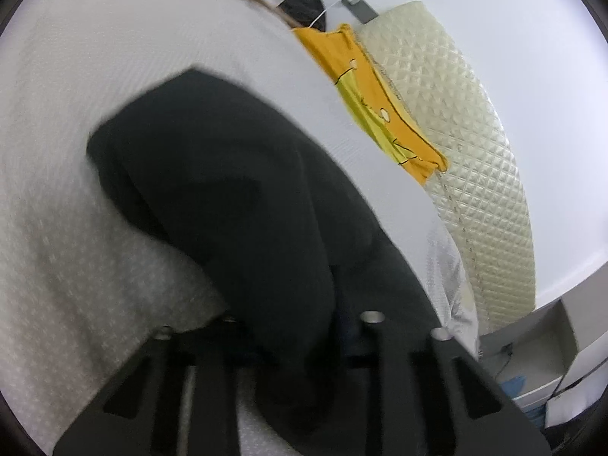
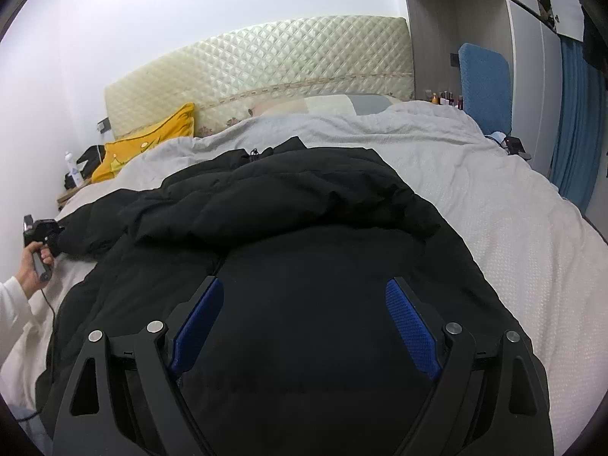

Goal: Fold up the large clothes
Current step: 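Grasp the sleeve cuff with the left gripper and lift it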

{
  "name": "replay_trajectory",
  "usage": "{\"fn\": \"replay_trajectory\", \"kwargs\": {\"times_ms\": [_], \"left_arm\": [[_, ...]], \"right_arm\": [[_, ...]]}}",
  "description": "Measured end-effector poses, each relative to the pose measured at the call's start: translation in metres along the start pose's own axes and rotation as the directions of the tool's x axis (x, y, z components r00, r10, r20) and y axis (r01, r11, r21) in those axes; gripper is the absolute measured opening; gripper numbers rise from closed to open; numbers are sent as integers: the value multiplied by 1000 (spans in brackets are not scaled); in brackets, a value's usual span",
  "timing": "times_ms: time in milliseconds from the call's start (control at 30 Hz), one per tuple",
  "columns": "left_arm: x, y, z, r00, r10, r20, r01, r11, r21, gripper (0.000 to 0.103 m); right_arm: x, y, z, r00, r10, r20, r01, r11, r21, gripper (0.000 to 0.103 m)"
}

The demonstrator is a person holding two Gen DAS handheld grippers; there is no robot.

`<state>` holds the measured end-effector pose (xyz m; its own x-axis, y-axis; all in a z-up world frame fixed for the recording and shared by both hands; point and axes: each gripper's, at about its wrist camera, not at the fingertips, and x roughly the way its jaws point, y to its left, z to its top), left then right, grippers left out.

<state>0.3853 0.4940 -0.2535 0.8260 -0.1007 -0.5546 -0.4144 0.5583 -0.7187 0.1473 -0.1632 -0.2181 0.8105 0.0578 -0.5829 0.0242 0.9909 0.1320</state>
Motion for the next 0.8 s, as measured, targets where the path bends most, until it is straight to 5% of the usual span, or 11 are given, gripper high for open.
{"fn": "replay_trajectory", "kwargs": {"times_ms": [133, 367, 500, 800], "left_arm": [[-20, -24, 7, 998, 44, 38, -46, 996, 72, 9], [-72, -71, 9, 989, 101, 112, -120, 978, 173, 7], [-97, -107, 4, 983, 101, 155, -136, 962, 235, 6], [-141, -193, -25, 968, 70, 239, -156, 918, 364, 6]], "right_arm": [[-6, -3, 1, 1000, 14, 7, -14, 1000, 6, 87], [-21, -11, 5, 999, 40, 38, -40, 999, 1, 89], [-31, -17, 6, 997, 57, 60, -57, 998, 0, 99], [-49, -31, 8, 991, 77, 110, -75, 997, -24, 100]]}}
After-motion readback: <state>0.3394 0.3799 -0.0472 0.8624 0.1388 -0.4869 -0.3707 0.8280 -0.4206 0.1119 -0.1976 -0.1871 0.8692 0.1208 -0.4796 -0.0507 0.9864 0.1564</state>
